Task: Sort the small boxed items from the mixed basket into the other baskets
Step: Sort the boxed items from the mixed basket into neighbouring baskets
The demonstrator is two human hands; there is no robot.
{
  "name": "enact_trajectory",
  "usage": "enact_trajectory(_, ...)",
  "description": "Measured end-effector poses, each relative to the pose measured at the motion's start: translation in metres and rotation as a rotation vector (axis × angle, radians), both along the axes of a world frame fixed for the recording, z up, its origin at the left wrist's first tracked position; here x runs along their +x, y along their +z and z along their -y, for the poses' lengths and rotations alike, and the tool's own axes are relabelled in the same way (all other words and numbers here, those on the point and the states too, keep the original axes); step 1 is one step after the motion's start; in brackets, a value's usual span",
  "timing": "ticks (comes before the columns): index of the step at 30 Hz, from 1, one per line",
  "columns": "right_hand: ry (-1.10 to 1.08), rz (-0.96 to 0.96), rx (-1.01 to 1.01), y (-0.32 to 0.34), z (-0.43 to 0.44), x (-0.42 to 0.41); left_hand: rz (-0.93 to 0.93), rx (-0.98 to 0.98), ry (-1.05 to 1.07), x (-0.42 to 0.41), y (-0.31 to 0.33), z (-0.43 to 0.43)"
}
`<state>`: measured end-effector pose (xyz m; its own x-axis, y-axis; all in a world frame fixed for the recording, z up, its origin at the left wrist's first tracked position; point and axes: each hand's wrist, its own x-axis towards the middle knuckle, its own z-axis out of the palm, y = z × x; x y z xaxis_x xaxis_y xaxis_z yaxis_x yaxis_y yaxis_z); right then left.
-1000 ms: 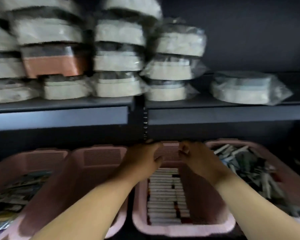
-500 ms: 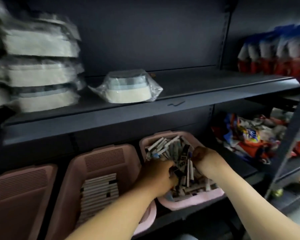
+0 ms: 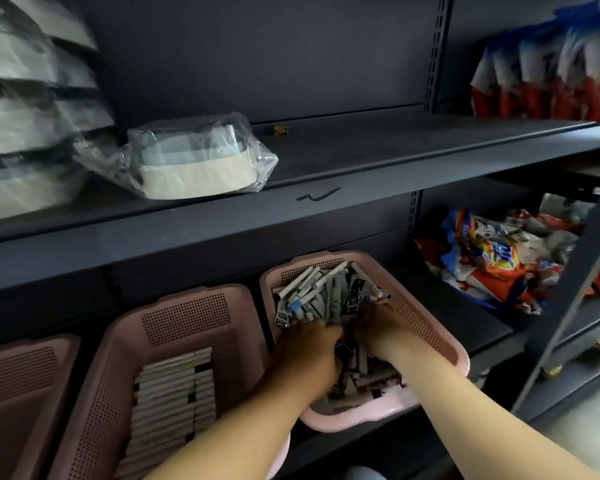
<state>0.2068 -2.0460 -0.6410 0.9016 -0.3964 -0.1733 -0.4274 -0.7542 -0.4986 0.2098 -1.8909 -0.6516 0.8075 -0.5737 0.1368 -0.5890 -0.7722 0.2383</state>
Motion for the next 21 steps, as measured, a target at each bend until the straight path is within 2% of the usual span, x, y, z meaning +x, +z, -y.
enact_trajectory(4,0.104,0.06,0.182,-0.006,0.017,-0.003,0.01,-0.033,-0.053,-0.004,0.0,-0.001)
enact_trajectory(10,-0.056,0.2,0.46,-0.006,0.026,-0.005,0.006,-0.117,-0.092,-0.007,0.004,-0.004)
enact_trajectory(17,-0.09,0.199,0.34,-0.002,0.023,-0.008,0.025,-0.138,-0.127,-0.011,0.008,-0.005)
enact_trajectory(21,0.016,0.04,0.098,-0.003,0.009,-0.003,0.033,-0.079,-0.179,-0.009,0.007,-0.005)
